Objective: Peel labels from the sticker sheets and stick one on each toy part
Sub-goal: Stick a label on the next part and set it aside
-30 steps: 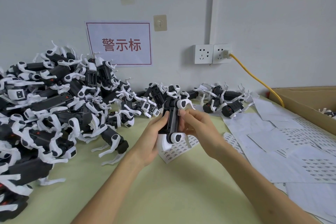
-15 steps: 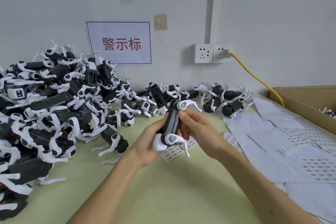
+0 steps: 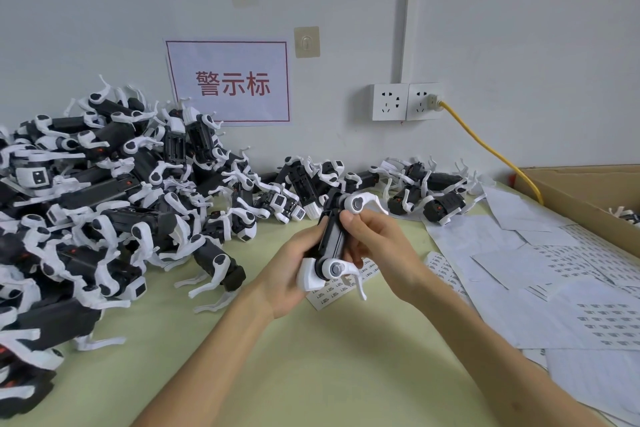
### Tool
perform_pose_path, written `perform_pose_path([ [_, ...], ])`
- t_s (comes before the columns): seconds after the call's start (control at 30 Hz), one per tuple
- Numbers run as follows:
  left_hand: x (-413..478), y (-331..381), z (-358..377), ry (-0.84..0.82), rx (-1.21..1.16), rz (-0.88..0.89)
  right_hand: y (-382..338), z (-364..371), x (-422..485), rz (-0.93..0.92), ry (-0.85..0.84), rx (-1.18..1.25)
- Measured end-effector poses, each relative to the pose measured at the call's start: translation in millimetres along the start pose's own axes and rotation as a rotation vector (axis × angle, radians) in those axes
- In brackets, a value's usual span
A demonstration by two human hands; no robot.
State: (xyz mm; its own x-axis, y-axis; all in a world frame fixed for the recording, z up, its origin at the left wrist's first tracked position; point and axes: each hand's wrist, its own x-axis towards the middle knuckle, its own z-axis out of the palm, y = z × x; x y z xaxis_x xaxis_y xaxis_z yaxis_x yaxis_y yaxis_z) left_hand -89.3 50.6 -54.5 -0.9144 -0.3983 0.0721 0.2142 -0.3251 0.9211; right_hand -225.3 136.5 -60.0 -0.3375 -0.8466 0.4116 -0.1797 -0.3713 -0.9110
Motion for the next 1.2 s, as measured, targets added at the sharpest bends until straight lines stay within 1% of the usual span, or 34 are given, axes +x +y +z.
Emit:
perform_pose_path([
  [0.17, 1.1, 0.6, -3.2, -0.009, 0.003, 0.011, -3.3, 0.5, -1.8, -0.011, -0.048, 0.014],
  [0.37, 2.8, -0.2, -11.0, -0.014, -0.166, -0.045, -3.6, -2.3, -1.2, -0.017, -0.126, 0.025],
  [0.43, 3.0, -0.3, -11.6, -0.022, -0.189, -0.047, -3.3, -2.5, -0.3, -0.009, -0.132, 0.026],
  [0.5, 4.8, -1.4, -11.2, -0.013, -0.184, -0.046, -1.3, -2.9, 1.2, 0.012, -0.097, 0.014],
  [0.53, 6.4, -2.5, -11.1, 0.012, -0.168, -0.042, 0.8, -2.7, 1.5, 0.006, -0.063, -0.033],
  [0.57, 8.1, -3.9, -11.5, 0.048, -0.147, -0.036, 3.6, -3.2, 1.6, -0.016, -0.021, -0.141],
  [0.67, 13.1, -6.7, -15.6, 0.174, -0.111, -0.013, 12.9, -3.4, 1.0, -0.133, 0.093, -0.643],
  [0.7, 13.5, -6.4, -17.4, 0.201, -0.119, -0.014, 14.4, -2.4, 0.5, -0.173, 0.125, -0.703],
  [0.73, 13.8, -6.1, -19.3, 0.214, -0.131, -0.029, 14.2, -1.5, 0.2, -0.212, 0.164, -0.700],
  [0.8, 12.9, -4.9, -21.7, 0.210, -0.144, -0.098, 13.5, -3.5, 2.3, -0.288, 0.264, -0.723],
  [0.87, 12.1, -5.4, -22.8, 0.188, -0.146, -0.172, 10.8, -10.3, 5.0, -0.314, 0.301, -0.838],
  [0.9, 12.1, -6.5, -22.8, 0.177, -0.144, -0.202, 9.2, -14.3, 5.3, -0.310, 0.269, -0.885],
  [0.97, 12.4, -9.6, -24.0, 0.165, -0.161, -0.252, 8.4, -20.6, 5.6, -0.280, 0.103, -0.927],
  [1.03, 12.7, -11.1, -26.9, 0.143, -0.223, -0.269, 9.2, -24.6, 5.4, -0.244, -0.051, -0.888],
  [1.1, 13.1, -8.8, -29.6, 0.119, -0.270, -0.268, 9.1, -25.3, 5.4, -0.251, -0.088, -0.828],
  [1.2, 15.7, -5.6, -29.5, 0.104, -0.233, -0.260, 8.7, -26.2, 7.0, -0.238, -0.034, -0.781],
])
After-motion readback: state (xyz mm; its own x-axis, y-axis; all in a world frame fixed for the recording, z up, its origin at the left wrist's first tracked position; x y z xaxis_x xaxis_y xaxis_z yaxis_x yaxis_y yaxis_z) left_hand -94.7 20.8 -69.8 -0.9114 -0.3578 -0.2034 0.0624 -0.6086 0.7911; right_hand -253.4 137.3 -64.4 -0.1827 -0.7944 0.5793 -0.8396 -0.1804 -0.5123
